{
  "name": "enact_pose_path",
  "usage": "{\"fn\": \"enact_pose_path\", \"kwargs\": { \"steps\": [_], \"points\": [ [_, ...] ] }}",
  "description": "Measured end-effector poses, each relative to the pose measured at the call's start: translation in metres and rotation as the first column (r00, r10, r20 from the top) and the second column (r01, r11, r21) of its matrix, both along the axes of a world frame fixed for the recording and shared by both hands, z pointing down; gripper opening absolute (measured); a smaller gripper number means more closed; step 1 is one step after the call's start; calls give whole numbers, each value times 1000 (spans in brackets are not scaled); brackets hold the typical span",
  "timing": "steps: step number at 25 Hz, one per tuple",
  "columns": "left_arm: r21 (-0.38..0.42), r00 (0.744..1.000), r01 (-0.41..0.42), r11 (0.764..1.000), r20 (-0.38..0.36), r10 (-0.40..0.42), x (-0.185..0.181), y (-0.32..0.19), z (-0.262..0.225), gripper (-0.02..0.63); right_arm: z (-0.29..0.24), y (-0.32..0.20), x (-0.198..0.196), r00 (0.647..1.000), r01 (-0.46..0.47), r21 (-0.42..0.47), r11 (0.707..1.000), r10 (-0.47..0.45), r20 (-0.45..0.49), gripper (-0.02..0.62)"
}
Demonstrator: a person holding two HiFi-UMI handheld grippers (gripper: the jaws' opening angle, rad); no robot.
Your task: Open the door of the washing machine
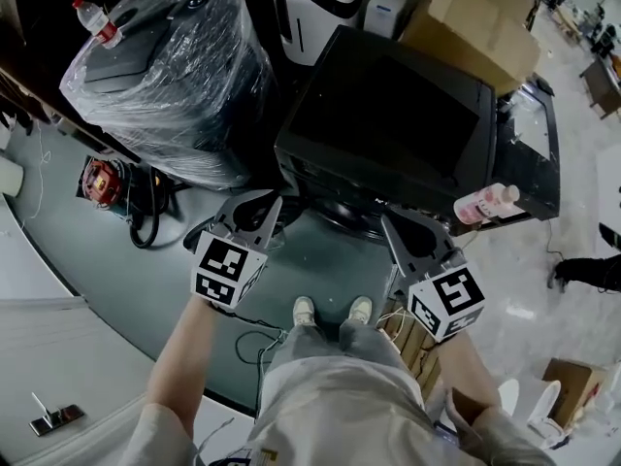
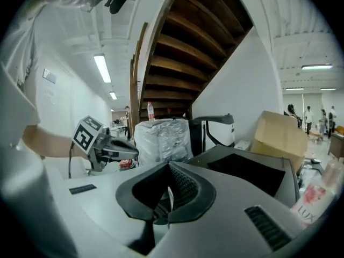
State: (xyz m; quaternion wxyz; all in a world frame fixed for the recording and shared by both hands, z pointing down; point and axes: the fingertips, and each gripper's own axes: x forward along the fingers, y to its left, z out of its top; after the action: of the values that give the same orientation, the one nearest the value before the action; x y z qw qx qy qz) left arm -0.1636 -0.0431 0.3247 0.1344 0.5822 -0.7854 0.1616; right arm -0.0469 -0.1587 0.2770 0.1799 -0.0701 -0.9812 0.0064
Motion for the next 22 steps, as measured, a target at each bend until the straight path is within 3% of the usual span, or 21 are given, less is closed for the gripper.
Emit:
{"fn": "enact_pose_path", "kwargs": {
  "steps": [5, 9, 12, 16, 22],
  "points": [
    [124, 1000, -4, 992, 27, 1, 23, -13, -61, 23, -54, -5, 15, 993, -28, 29, 999, 24, 114, 28],
    [176, 993, -24, 984, 118, 3, 42, -21, -105, 22, -94, -7, 31, 983, -43, 53, 998, 33, 181, 28],
    [238, 987, -46, 970, 163, 6, 60, -24, -136, 23, -122, -3, 44, 972, -51, 65, 997, 35, 231, 28],
    [326, 986, -56, 944, 165, 1, 84, -32, -177, 23, -152, 0, 60, 962, -44, 92, 995, 18, 272, 28],
    [332, 981, -64, 941, 194, -1, 108, -29, -194, 23, -174, 0, 78, 949, -47, 116, 992, 8, 314, 28]
  ]
}}
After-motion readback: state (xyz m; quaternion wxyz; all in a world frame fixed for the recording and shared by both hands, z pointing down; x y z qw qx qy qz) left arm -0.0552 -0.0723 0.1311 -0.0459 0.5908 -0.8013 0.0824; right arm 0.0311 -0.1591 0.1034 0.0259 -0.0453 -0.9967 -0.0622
